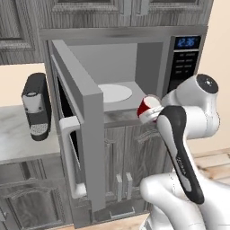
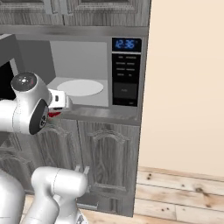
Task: Pick the mug from the counter and place it inside the microwave. Then close the microwave.
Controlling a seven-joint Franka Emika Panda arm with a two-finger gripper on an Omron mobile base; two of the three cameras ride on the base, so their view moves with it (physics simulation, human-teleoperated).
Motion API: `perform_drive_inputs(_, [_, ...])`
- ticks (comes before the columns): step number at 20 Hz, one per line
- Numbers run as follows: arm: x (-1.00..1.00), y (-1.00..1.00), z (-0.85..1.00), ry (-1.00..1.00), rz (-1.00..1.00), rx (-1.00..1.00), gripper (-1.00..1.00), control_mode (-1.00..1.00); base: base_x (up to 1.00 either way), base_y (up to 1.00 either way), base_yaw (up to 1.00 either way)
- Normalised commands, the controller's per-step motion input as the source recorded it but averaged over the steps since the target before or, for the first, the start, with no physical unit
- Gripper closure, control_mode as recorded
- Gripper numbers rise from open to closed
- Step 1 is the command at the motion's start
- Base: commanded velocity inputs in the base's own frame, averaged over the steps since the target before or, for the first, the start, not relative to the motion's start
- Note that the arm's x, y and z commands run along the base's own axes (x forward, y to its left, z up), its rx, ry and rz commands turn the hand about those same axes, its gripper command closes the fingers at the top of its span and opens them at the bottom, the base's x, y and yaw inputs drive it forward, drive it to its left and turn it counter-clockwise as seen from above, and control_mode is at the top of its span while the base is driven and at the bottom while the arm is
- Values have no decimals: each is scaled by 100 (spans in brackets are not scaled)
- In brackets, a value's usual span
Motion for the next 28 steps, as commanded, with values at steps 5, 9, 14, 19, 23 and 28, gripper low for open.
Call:
perform_drive_inputs(5, [50, 16, 6, 2, -13, 0, 100, -100, 0, 0, 0])
perform_drive_inputs(9, [39, 10, 11, 6, -16, 0, 100, -100, 0, 0, 0])
perform_drive_inputs(14, [28, 1, 0, 1, -8, 0, 100, -100, 0, 0, 0])
perform_drive_inputs(19, [39, 0, -7, 0, 1, 0, 100, -100, 0, 0, 0])
perform_drive_inputs(23, [41, 0, -3, 0, 7, 0, 100, -100, 0, 0, 0])
perform_drive_inputs(28, [37, 2, -7, 0, 7, 0, 100, -100, 0, 0, 0])
